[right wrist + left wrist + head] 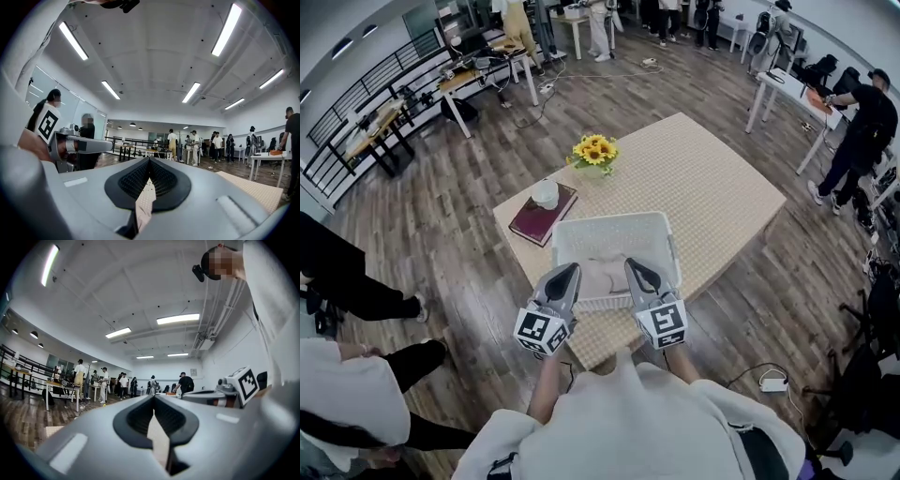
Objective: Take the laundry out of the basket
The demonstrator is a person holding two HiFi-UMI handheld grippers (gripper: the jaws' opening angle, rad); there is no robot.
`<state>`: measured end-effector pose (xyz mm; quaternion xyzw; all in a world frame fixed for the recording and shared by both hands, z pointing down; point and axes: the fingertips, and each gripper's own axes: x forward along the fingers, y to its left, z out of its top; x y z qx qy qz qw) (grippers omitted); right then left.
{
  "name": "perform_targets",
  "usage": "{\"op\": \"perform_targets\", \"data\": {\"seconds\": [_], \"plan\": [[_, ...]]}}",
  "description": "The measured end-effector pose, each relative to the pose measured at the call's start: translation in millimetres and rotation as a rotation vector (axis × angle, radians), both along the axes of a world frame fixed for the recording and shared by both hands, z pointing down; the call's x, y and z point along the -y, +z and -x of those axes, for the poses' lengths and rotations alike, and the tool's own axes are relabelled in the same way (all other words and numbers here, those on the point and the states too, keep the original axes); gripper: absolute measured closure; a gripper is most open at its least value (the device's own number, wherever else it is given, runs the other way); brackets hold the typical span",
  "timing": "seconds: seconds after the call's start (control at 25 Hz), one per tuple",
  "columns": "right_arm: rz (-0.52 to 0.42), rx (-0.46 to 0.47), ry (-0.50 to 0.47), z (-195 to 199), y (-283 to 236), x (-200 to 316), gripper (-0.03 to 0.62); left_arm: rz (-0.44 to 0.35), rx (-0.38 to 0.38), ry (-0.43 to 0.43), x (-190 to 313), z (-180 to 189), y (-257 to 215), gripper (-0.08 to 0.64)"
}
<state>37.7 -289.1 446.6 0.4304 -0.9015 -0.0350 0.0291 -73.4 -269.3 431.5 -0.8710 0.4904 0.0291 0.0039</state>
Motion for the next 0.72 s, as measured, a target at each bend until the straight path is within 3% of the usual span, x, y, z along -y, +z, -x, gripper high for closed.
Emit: {"op": "perform_targets", "data": {"seconds": [0.36, 0.72], "plan": [[0.034, 0.016, -0.035, 4, 4, 31, 0.594, 0.039, 0.009, -0.072, 20, 15, 6, 0.550], [0.072, 0.000, 0.027, 18, 14, 53, 0.594, 0.069, 0.000, -0.058, 47, 48, 16, 0.551]]}}
